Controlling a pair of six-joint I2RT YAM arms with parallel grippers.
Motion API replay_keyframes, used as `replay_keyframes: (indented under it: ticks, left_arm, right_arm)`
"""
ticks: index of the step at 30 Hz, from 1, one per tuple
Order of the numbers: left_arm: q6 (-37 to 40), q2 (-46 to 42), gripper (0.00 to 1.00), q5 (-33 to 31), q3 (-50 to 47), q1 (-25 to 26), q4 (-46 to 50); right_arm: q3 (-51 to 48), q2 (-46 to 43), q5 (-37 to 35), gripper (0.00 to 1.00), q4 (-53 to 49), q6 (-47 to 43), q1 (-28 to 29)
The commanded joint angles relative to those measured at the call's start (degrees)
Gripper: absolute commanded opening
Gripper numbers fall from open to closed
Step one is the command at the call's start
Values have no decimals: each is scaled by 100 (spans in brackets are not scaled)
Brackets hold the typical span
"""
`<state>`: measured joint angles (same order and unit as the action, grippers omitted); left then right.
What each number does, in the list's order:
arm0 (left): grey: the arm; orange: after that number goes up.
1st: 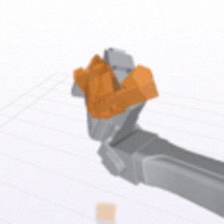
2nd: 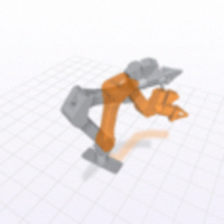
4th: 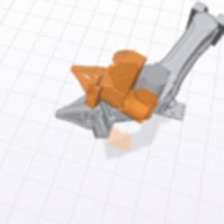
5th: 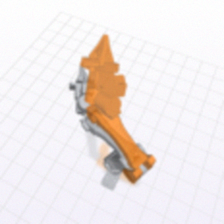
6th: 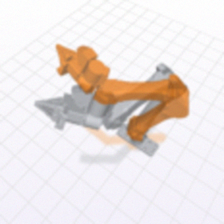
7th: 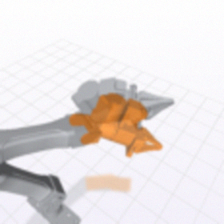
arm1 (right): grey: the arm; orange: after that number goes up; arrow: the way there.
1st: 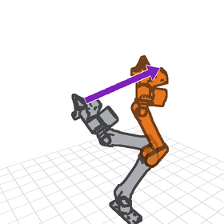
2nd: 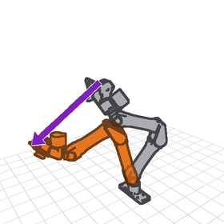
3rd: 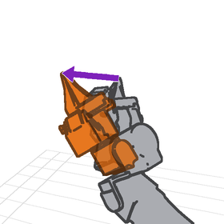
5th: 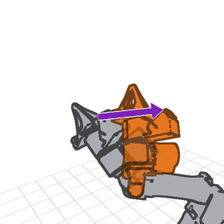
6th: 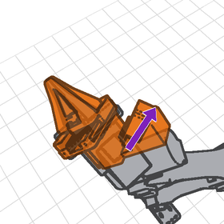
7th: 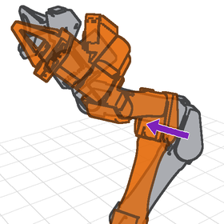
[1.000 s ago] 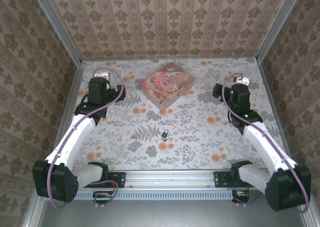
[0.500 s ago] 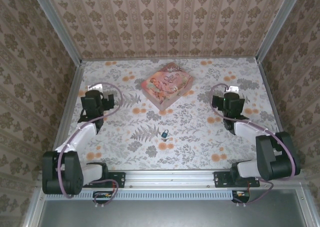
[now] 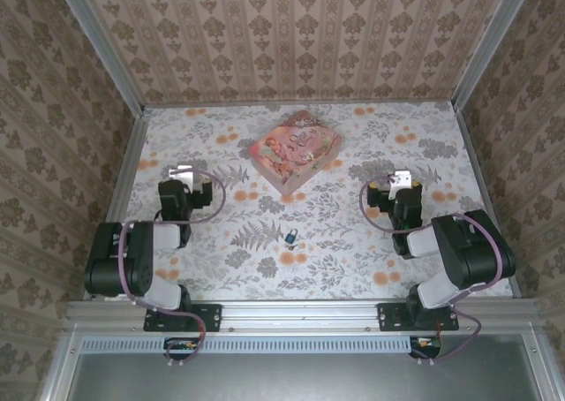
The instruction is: Unlock a padlock with a key
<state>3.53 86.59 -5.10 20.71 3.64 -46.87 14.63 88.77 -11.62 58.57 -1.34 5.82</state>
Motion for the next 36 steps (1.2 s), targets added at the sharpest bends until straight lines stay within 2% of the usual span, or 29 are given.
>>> replay_keyframes:
  ticks: [1,4,6,13,36]
  left_arm:
    - [69,110,100,207,203,-75,-222]
    - [-76,147,100,580,328,-308,-56]
    - [-90,150,100,598,335,-329,-39]
    - [-31,135,100,422,258,-246,-171]
    - [-55,140,100,458,276,-261,-153]
  right_arm:
    - [334,-46,499,99,152,-6,-153]
    - [871,-33,746,100,-882,374,-496]
    - [845,-49,925,100,-840,451,-618]
    - [751,-101,830,99,-707,451,-596]
    - [826,-87,849,99,-822,319,-506]
